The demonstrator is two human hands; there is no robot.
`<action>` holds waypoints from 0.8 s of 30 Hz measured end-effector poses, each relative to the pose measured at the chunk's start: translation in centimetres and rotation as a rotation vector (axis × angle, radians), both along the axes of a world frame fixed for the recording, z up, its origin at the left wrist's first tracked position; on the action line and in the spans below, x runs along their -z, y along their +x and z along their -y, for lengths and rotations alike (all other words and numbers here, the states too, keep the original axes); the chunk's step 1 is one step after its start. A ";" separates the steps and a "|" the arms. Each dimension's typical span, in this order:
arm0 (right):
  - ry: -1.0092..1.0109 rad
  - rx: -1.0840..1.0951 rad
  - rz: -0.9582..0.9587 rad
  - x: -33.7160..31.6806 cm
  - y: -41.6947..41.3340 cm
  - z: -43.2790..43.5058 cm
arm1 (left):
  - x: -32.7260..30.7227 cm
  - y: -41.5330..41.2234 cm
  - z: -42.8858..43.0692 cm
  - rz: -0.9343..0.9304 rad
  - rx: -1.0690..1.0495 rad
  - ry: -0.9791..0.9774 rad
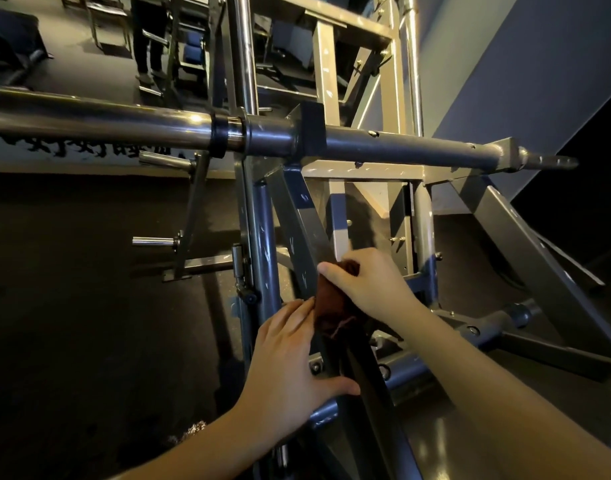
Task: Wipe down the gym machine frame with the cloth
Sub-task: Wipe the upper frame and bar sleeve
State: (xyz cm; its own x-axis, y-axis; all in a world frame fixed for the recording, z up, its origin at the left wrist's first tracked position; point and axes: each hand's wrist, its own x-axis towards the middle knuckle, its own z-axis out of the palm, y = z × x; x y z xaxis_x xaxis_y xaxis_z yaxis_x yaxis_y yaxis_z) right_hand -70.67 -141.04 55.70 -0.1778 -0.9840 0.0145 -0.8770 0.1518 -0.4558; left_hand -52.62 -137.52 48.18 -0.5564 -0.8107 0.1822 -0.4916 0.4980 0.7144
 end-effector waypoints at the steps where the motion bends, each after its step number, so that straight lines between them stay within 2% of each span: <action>1: 0.003 0.003 -0.007 -0.2 -0.1 1.0 | -0.1 -0.1 0.1 0.005 -0.001 0.014; 4: -0.063 0.046 0.001 -1.2 -0.5 5.3 | 0.0 -0.1 0.3 0.076 -0.002 0.057; 7: -0.071 0.106 -0.071 -1.5 -1.0 7.9 | 0.5 0.0 0.3 0.118 0.017 0.041; 9: -0.019 0.109 -0.075 -1.0 -1.6 6.5 | 0.3 0.1 0.3 0.111 0.011 0.064; 13: 0.062 0.005 0.091 -1.2 -2.2 -0.1 | -0.1 -0.1 0.6 0.092 0.003 0.059; 15: 0.036 -0.092 0.021 -1.3 -1.1 -1.1 | 0.2 -0.2 0.8 0.061 0.001 0.054; 18: -0.062 -0.093 -0.079 -1.3 0.9 1.9 | 0.2 -0.4 1.1 0.042 0.003 0.079; 22: -0.137 0.007 -0.055 -2.5 2.4 8.5 | 0.2 -0.3 1.3 0.091 0.051 0.089; 24: -0.146 0.036 -0.051 -2.5 2.6 8.7 | 0.3 -0.2 1.4 0.096 0.058 0.086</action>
